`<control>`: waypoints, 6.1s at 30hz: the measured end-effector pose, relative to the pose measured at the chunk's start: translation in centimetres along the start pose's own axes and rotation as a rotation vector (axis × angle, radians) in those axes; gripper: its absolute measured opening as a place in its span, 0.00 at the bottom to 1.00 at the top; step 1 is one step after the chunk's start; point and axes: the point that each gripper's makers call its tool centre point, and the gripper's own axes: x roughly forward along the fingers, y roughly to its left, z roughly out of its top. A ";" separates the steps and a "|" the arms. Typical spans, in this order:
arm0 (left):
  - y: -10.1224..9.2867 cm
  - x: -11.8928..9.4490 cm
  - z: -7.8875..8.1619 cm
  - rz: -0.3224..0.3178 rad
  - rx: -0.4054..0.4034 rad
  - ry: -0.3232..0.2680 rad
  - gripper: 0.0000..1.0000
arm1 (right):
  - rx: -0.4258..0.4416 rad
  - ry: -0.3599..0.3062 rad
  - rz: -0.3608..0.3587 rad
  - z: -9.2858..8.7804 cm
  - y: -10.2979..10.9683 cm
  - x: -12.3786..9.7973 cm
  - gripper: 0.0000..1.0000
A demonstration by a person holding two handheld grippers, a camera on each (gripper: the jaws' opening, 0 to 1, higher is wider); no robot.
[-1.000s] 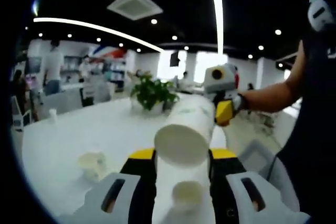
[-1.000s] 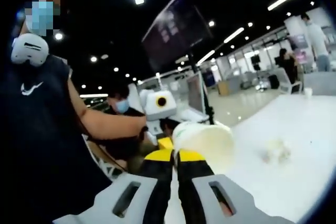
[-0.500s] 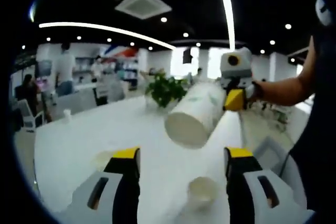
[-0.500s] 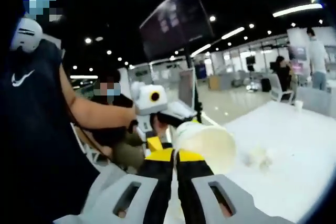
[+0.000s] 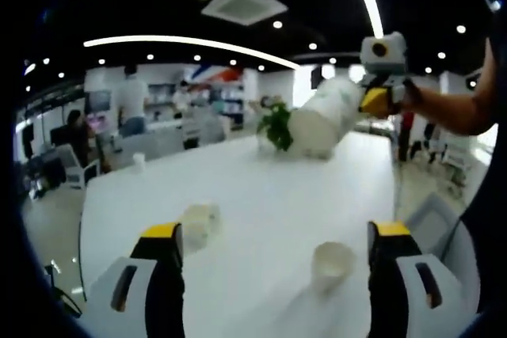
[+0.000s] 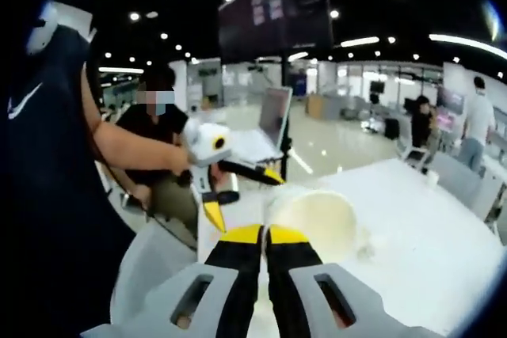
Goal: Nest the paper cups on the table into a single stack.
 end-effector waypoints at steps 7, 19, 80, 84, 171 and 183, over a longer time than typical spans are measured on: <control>1.9 -0.6 -2.5 0.089 0.007 0.092 0.98 | -0.028 0.118 -0.016 0.2 -0.8 -0.2 0.00; 3.4 -1.5 -4.3 0.123 -0.030 0.124 0.98 | -0.089 0.361 -0.005 0.3 -1.3 -0.3 0.00; 5.7 -2.9 -7.6 0.170 -0.089 0.252 0.98 | -0.235 0.948 0.112 -3.3 0.3 1.3 0.00; 5.6 -3.0 -7.8 0.167 -0.087 0.257 0.98 | -0.228 0.953 0.112 -3.9 0.4 1.4 0.00; 5.8 -3.4 -7.6 0.207 -0.127 0.217 0.97 | -0.149 1.013 0.152 -11.2 4.1 4.6 0.00; 5.9 -3.5 -7.8 0.213 -0.137 0.214 0.97 | -0.136 1.022 0.163 -12.5 4.2 5.2 0.00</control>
